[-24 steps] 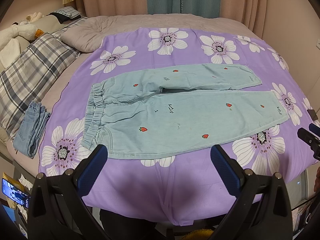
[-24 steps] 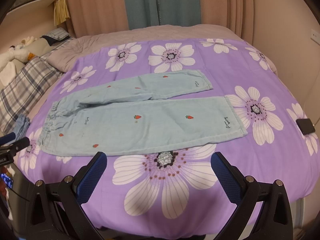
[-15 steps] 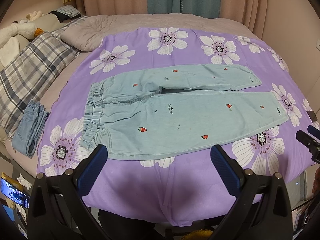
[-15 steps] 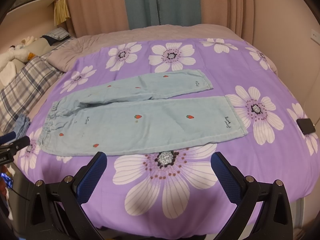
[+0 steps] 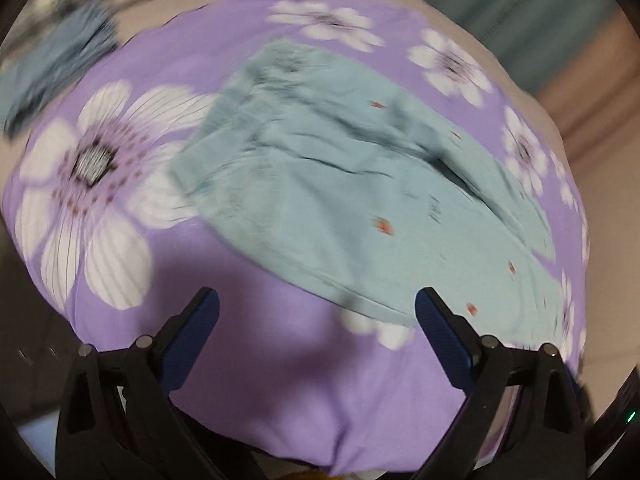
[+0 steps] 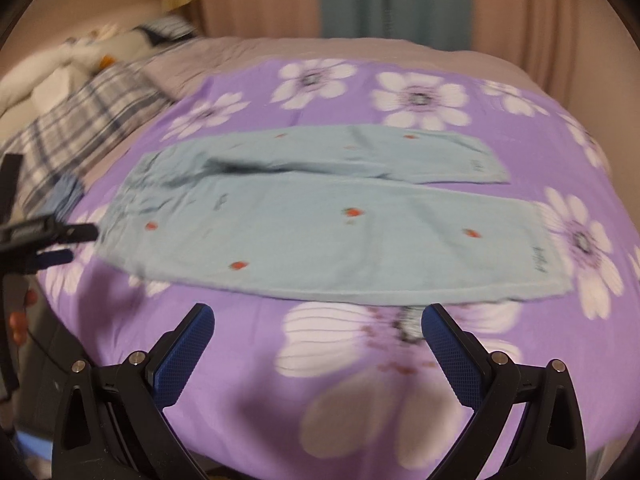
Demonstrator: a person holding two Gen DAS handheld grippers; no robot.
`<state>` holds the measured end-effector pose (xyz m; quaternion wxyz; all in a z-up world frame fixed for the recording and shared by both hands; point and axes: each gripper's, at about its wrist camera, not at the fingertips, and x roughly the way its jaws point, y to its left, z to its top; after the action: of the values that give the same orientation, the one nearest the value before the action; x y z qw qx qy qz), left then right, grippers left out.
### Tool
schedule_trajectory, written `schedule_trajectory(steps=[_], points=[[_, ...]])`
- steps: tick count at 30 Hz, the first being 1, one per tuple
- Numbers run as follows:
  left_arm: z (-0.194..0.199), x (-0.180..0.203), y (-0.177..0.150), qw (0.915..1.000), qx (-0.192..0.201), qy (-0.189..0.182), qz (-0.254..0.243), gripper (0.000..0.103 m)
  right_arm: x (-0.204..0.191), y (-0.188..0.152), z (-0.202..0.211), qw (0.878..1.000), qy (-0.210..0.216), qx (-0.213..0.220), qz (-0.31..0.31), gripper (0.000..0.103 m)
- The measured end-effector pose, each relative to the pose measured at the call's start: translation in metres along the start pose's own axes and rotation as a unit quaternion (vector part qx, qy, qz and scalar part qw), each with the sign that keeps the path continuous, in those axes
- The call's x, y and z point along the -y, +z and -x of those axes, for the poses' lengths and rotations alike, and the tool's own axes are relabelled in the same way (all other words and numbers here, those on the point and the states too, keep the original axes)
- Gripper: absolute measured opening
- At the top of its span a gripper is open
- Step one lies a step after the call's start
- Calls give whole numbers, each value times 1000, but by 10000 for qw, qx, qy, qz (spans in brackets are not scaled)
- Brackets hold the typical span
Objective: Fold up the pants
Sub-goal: 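Move both grippers toward the elastic waistband of the light blue pants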
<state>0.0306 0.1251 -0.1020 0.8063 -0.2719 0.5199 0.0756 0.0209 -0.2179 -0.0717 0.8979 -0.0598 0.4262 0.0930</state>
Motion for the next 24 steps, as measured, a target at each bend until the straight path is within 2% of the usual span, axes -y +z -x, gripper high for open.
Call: schedule_trajectory(steps=[2,5,8,9,11,15,18,19,20,22,23,24], points=[[-2,-18,6,9990,149,-151,397,98,-16,0,-14,9994,157,-86,300,103],[-12,-42,18,9941,555,-519,777,98,-46,3,-30,9958,351,71,841,101],[-24,-55,29,9901,571,-679,1089,97,-69,6,-51,9886,309,198,1458,85],[-27,-57,30,9898,595,-665,1107,97,-76,8,-56,9867,306,318,1567,79],[-28,-58,32,9905,709,-562,1035,96,-91,9,-71,9810,312,293,1890,72],[-33,-52,45,9913,935,-341,864,91,-116,3,-90,9643,240,390,2607,66],[-41,-48,58,9927,980,-81,704,70,-126,0,-95,9541,137,642,2923,66],[-44,-46,63,9937,943,50,605,54,-128,2,-96,9528,132,690,2955,66],[-47,-46,68,9943,890,197,548,47,-130,4,-98,9518,119,725,2979,64],[-47,-49,69,9949,827,213,540,44,-136,10,-102,9518,123,732,2977,52],[-46,-51,69,9951,813,189,529,37,-138,12,-104,9519,132,706,2977,43],[-45,-53,68,9955,792,180,496,34,-142,14,-107,9517,149,684,2989,34]])
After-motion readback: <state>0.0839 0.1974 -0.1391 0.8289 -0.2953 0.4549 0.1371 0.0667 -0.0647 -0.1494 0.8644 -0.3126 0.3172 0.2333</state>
